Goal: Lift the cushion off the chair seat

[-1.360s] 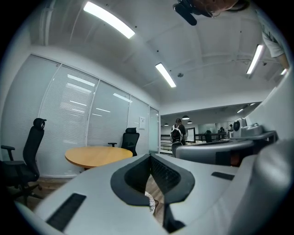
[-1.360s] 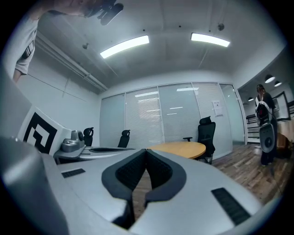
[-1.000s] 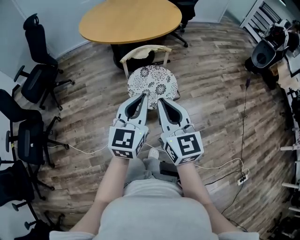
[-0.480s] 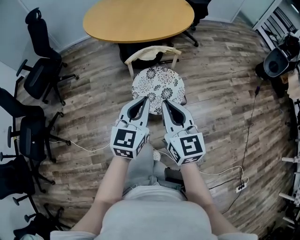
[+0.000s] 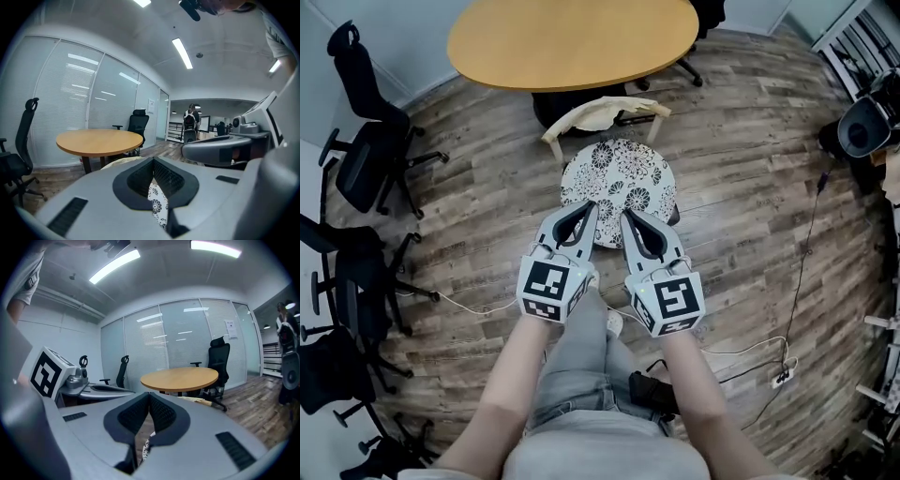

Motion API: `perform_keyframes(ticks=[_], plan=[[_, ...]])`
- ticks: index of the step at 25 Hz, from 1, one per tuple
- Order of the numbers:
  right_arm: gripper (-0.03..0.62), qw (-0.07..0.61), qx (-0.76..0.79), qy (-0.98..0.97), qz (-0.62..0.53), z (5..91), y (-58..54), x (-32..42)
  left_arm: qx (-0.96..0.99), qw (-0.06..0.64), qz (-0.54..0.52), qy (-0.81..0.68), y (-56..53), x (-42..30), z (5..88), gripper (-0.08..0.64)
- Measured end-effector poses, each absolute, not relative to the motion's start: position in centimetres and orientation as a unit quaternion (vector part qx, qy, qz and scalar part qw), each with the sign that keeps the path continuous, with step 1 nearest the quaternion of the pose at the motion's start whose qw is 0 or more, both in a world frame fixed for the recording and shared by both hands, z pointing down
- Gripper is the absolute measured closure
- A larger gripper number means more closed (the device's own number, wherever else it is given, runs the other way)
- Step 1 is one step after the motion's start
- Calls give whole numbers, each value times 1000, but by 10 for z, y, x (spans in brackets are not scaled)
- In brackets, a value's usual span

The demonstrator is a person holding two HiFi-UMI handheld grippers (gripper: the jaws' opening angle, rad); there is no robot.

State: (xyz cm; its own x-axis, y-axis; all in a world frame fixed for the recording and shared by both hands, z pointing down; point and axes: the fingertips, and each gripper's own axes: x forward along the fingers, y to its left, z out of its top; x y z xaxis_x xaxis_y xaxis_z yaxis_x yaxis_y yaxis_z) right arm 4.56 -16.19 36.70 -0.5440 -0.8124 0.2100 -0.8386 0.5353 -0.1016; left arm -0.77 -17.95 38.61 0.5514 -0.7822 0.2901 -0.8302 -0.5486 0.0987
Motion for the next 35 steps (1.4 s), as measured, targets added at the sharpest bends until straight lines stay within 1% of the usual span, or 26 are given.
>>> perform_keyframes(ticks=[22, 25, 30, 33, 35], plan=[[566, 104, 535, -824, 156, 505, -269, 57, 875, 181, 157, -420, -292, -21, 541, 550], [566, 108, 538, -820, 163, 521, -277, 54, 875, 190, 169, -412, -304, -26, 560, 495], [566, 114, 530, -822, 175, 544, -281, 45, 861, 226, 194, -411, -314, -39, 598, 431], [566, 122, 524, -824, 180, 562, -281, 42, 850, 259, 200, -413, -314, -47, 625, 431], [566, 127, 521, -824, 184, 576, -283, 40, 841, 276, 210, -415, -314, -54, 645, 401]])
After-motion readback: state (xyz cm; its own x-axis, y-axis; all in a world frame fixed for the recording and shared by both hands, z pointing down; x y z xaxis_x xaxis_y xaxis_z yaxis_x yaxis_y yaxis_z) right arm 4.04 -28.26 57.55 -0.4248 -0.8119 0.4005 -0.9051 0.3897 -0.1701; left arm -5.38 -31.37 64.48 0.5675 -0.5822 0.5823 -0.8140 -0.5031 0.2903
